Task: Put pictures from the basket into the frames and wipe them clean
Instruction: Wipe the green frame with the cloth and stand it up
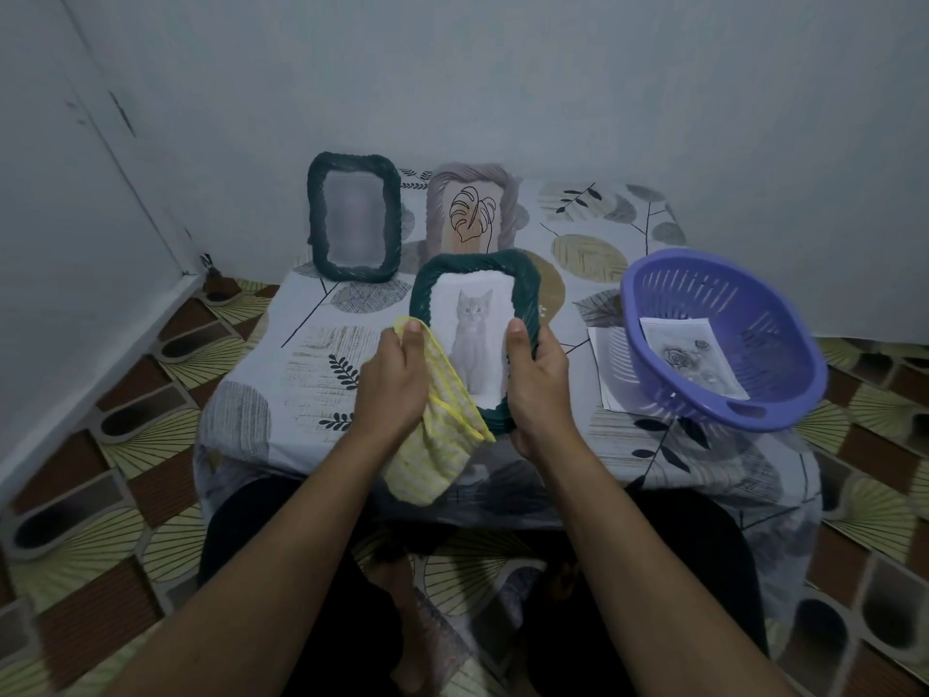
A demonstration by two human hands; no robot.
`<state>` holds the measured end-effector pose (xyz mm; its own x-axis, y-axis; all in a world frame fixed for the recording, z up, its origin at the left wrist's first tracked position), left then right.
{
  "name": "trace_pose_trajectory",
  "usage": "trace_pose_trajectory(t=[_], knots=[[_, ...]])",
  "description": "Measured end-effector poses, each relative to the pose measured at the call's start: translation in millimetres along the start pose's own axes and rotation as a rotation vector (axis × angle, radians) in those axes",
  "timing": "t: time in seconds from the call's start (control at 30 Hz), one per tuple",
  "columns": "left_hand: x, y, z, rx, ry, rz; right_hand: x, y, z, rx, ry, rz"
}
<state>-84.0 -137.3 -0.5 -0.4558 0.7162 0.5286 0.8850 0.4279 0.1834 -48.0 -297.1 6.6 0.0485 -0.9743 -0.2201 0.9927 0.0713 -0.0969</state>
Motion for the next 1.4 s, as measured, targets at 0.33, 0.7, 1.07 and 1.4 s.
trace_pose_trajectory(t=[0.33,0.7,1.07,1.4], knots=[[-14,2,-20,-0.275,0.266,0.196,-1,3,2,0.029,-0.039,-0.008],[-5,19,-17,-0.300,0.385,0.237,-6,-5,-11,-0.041,-0.019,0.051],[-24,-8,-17,-0.377,0.294,0.331,1,7,7,-0.012,-0.019,-0.047],[-6,14,-7,-0.278,0.229,0.286,0,0,2,-0.073,0.063,0.028]])
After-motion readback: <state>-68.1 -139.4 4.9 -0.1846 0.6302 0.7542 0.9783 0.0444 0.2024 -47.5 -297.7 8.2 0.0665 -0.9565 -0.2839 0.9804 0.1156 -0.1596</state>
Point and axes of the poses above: each hand's wrist, its own y-axis towards the middle knuckle, its own x-axis out of the back of the hand, z = x × y, the point moved 6 cm from there along y, towards the middle knuckle, and after that the axes turned 8 degrees about -x, right-handed, at the moved point
